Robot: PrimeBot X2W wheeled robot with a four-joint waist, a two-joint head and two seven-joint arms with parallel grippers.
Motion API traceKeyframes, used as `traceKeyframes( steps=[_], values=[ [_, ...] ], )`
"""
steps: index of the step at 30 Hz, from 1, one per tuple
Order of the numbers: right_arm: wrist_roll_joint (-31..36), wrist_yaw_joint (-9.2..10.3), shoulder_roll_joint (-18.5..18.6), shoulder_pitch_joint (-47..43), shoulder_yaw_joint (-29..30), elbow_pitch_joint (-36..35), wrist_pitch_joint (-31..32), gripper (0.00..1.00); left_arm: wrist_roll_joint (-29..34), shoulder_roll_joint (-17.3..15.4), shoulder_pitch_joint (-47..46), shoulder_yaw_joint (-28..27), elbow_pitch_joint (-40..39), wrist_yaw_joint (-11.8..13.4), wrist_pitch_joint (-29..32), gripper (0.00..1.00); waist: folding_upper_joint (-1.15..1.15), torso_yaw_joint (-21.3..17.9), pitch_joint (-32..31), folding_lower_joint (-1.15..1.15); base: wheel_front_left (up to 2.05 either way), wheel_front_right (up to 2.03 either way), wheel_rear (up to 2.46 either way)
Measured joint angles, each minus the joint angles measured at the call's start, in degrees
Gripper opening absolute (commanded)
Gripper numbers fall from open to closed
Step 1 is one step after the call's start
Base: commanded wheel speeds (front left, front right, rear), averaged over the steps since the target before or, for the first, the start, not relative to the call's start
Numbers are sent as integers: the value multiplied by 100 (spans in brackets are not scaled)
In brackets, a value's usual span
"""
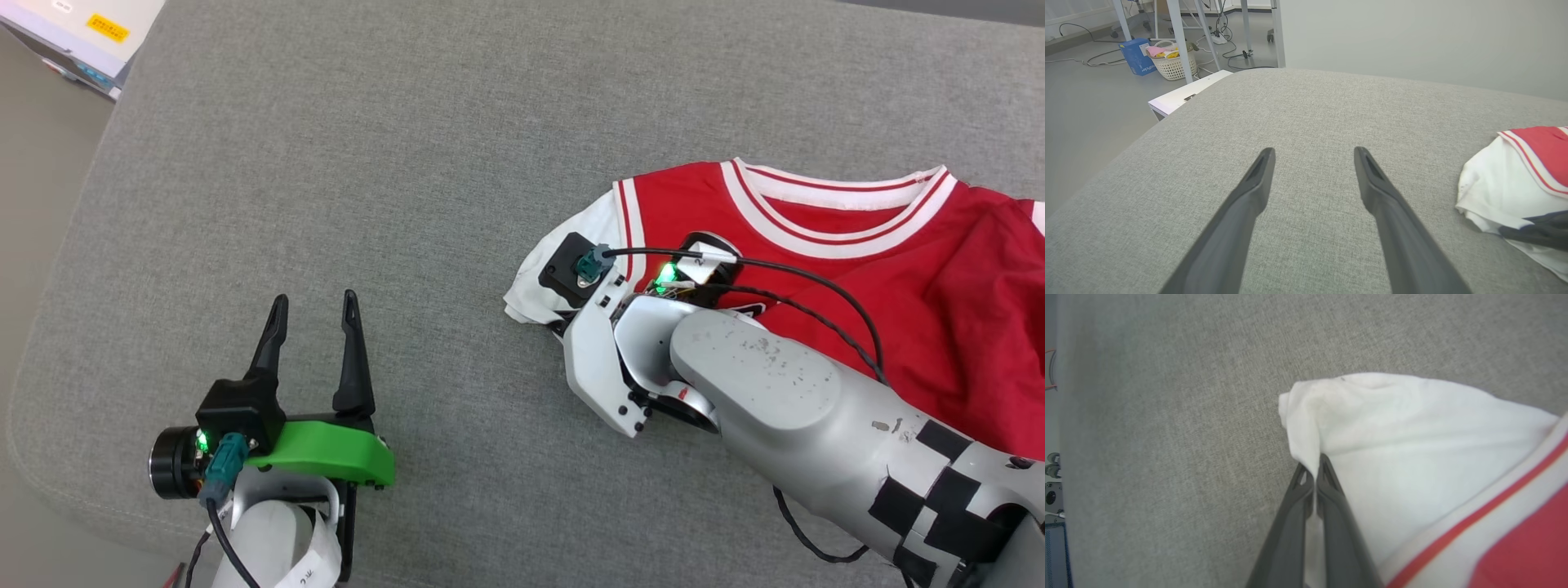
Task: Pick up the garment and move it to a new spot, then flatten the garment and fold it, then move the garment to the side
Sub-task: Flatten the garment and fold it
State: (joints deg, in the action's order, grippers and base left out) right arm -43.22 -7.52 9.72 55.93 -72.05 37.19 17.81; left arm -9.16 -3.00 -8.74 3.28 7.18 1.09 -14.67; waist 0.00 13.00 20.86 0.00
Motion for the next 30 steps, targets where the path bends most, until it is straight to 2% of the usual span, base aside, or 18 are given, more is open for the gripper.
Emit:
traceKeyframes(
  steps=[4,5,6,7,13,18,24,30],
  values=[
    [-46,4,-101,-7,-8,231,-188,0,1,1,-35,7,52,1,0,100,0,13,51,0,0,0,0],
    [-59,4,-125,-8,-13,249,-280,18,2,0,-36,-7,65,1,0,100,0,7,44,0,0,0,0],
    [-68,4,-148,-15,-26,250,-401,54,7,0,-36,-30,88,1,0,100,0,-1,25,0,0,0,0],
    [-62,4,-153,-20,-46,246,-570,100,18,0,-36,-59,107,-1,0,100,0,-13,-2,0,0,0,0],
    [-5,0,11,-52,130,31,-2052,100,169,0,3,-266,114,-79,0,100,0,-132,-294,0,0,0,0],
    [316,-1,476,-157,917,-35,-2980,100,331,-32,121,-520,70,-204,0,100,0,-304,-599,0,0,0,0],
    [1055,-1,879,-792,2636,-352,-3229,100,468,-119,175,-633,-46,-322,0,100,0,-636,-906,0,0,0,0],
    [2118,-1,935,-1992,4544,-1432,-3255,100,472,-437,-26,-637,74,-605,0,100,0,-965,-1125,0,0,0,0]
  ],
)
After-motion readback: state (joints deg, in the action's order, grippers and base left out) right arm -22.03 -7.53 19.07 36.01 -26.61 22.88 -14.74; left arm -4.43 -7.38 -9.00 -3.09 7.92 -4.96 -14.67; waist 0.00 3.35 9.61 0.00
